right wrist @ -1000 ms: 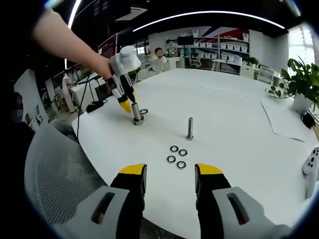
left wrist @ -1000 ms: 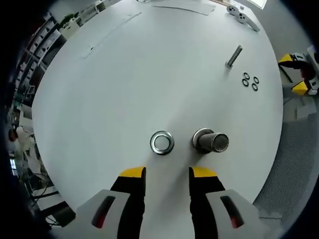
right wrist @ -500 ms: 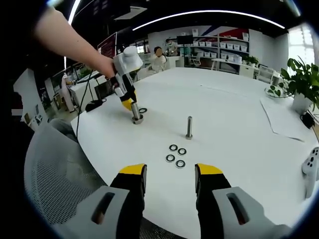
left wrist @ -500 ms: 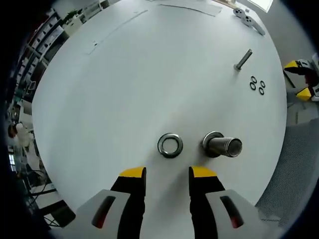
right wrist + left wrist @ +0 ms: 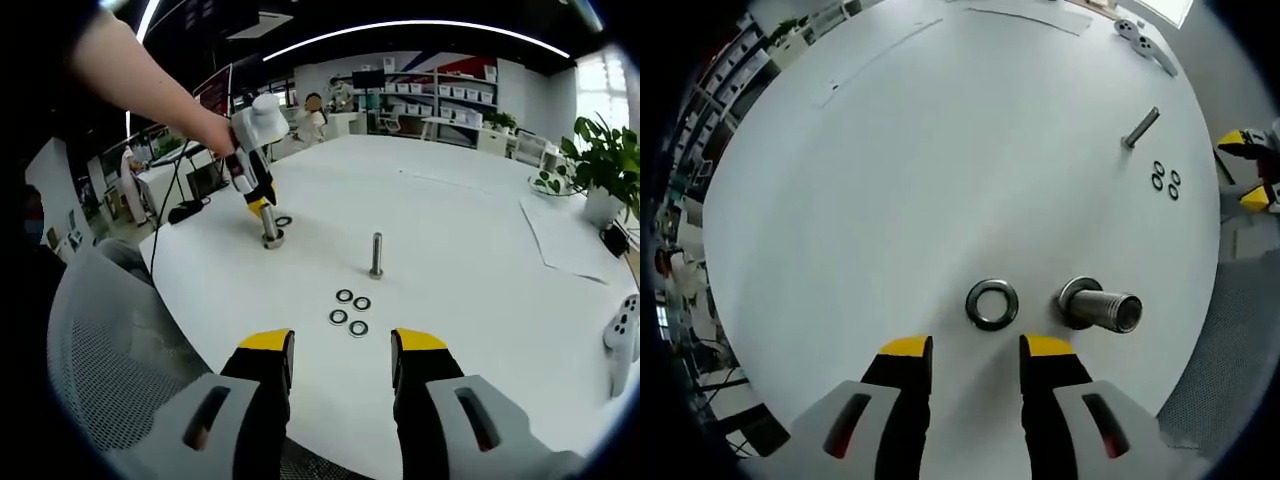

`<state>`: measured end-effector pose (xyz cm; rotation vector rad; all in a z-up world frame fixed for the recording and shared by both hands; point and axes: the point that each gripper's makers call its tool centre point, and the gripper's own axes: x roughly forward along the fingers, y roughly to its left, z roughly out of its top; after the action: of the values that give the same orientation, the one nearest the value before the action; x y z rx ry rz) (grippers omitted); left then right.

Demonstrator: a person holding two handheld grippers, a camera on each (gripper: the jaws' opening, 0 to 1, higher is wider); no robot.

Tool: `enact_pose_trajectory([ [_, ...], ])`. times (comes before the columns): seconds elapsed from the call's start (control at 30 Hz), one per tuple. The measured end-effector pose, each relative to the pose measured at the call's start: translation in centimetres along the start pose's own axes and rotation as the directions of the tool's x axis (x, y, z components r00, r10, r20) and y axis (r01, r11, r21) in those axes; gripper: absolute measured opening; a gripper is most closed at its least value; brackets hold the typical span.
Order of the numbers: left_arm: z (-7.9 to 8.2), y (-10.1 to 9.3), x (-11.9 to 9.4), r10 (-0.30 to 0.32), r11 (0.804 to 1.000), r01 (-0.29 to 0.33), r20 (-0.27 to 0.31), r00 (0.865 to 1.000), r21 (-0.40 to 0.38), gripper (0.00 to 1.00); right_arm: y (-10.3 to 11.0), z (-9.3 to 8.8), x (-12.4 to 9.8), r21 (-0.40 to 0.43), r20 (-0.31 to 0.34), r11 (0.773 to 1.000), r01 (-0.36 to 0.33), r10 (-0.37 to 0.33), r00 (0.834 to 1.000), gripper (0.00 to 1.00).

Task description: Place the washer onto the threaded stud by aligning its center hole with the stud, sliding it down to the base, and recovering from edge contact or off-axis alignment until the washer reaches the visible bottom stop.

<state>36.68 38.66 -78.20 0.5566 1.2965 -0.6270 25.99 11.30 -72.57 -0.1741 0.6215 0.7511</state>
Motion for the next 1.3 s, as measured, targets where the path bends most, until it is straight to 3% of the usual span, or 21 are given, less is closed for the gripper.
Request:
enact_pose_trajectory([
  [0.4,1.2,-0.4,1.0,-0.016,1.000,0.016,-0.009,1.000,0.022,0.33,-0.1,0.0,-0.1,0.004,0.003,1.000,0.008,-0.008,1.000,0.42],
  [1.3,1.5,-1.0,1.9,-0.030,0.999,0.031,-0.035,0.999,0.038,0.33,-0.2,0.0,0.0,0.007,0.004,1.000,0.007,-0.007,1.000,0.42],
])
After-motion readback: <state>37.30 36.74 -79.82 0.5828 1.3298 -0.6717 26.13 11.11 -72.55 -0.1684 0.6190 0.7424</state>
